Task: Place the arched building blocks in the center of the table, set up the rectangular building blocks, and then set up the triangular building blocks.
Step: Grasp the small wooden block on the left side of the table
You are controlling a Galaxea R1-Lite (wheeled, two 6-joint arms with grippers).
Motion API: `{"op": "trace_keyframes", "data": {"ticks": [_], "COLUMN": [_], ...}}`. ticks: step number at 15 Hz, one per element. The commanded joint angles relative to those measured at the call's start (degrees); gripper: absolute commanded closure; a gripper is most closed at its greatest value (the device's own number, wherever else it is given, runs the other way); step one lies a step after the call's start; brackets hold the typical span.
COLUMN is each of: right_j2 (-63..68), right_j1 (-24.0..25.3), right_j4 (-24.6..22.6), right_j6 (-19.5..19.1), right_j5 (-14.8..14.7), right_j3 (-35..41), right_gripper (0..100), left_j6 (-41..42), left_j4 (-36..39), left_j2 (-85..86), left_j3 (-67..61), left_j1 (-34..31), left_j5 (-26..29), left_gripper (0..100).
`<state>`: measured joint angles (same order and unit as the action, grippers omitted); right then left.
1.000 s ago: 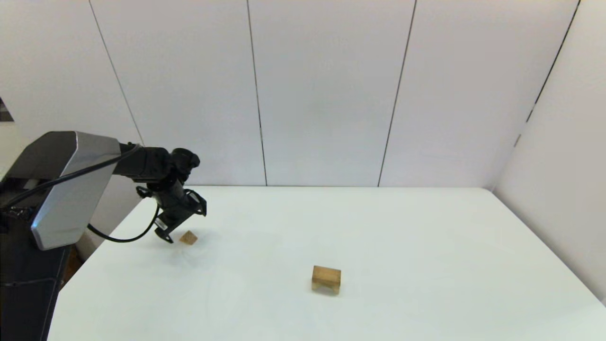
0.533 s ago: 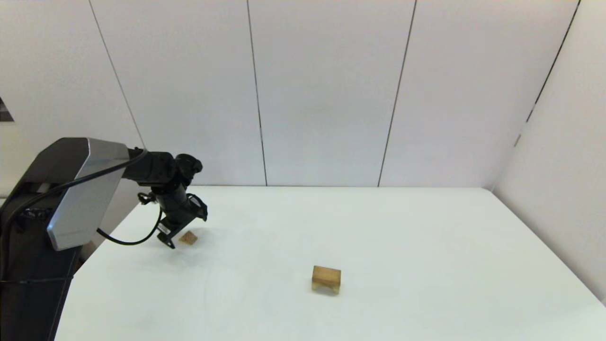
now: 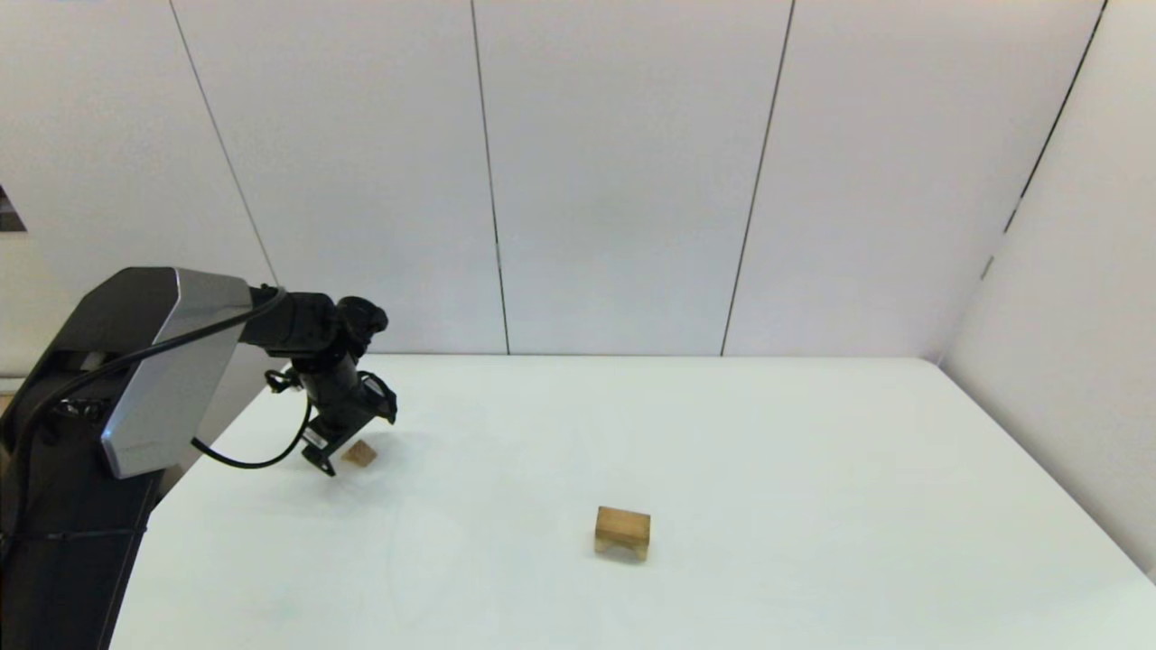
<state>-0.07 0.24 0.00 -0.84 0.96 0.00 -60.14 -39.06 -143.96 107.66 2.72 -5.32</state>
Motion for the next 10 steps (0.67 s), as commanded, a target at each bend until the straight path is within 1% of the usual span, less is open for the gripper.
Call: {"op": "trace_keyframes", "data": {"ticks": [1, 10], "right_j2": [-0.01, -0.01], "right_j1": [0.02, 0.02], "right_j4": [0.00, 0.00], "right_j6": [-0.04, -0.04], "right_j5": [0.00, 0.00], "right_j3": [0.00, 0.00], "right_gripper": [0, 0], "left_j6": [-0.95, -1.12], "left_j4": [-0.32, -0.67], "left_j2": [-0.09, -3.43], "left_j3": [0.63, 2.21], "left_j1": [0.01, -0.35], "left_j5": [-0.05, -0.13], "left_gripper": [100, 100]}}
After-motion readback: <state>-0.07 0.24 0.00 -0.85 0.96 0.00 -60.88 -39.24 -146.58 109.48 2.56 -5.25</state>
